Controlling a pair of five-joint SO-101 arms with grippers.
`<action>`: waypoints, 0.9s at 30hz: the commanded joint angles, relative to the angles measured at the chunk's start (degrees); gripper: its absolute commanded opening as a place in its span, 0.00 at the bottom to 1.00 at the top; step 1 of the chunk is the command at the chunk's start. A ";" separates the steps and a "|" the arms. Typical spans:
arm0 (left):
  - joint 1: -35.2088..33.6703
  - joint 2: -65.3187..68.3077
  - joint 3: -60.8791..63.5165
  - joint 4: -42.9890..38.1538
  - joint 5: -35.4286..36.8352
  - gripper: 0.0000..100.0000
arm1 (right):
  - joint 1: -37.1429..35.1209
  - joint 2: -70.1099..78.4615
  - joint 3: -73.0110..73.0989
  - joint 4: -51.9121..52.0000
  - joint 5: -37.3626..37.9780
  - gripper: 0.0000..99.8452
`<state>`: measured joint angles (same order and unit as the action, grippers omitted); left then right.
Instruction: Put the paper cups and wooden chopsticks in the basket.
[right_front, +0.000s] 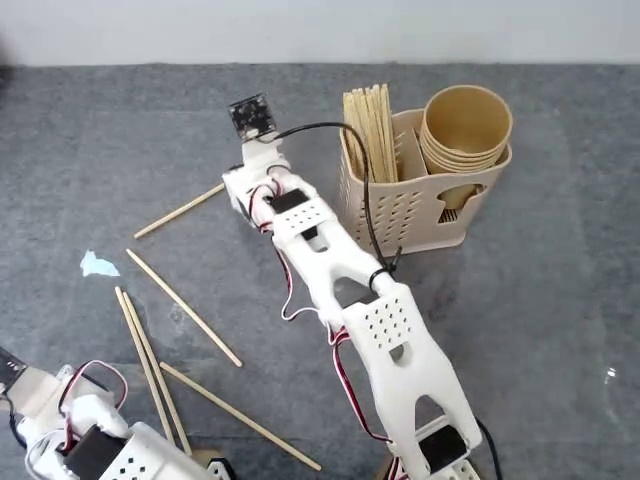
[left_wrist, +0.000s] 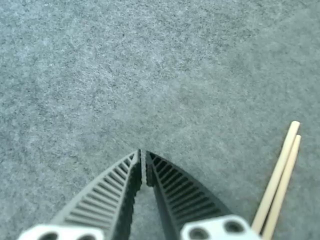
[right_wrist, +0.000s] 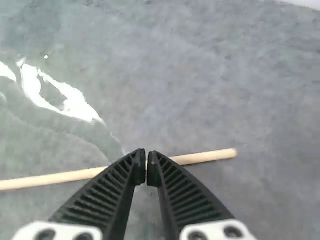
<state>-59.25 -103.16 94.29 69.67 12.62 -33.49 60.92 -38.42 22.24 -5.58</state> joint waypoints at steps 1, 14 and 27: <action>0.09 -0.62 -0.13 -1.32 -0.35 0.01 | -1.45 0.40 -3.87 0.22 2.99 0.03; 0.09 -0.62 -0.13 -1.32 -0.35 0.01 | -1.89 0.22 -5.27 10.42 9.76 0.03; 0.09 -0.62 -0.13 -1.32 -0.35 0.01 | -2.51 -6.20 -5.27 3.30 10.11 0.03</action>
<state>-59.25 -103.16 94.29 69.67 12.62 -35.08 57.93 -42.29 30.77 4.00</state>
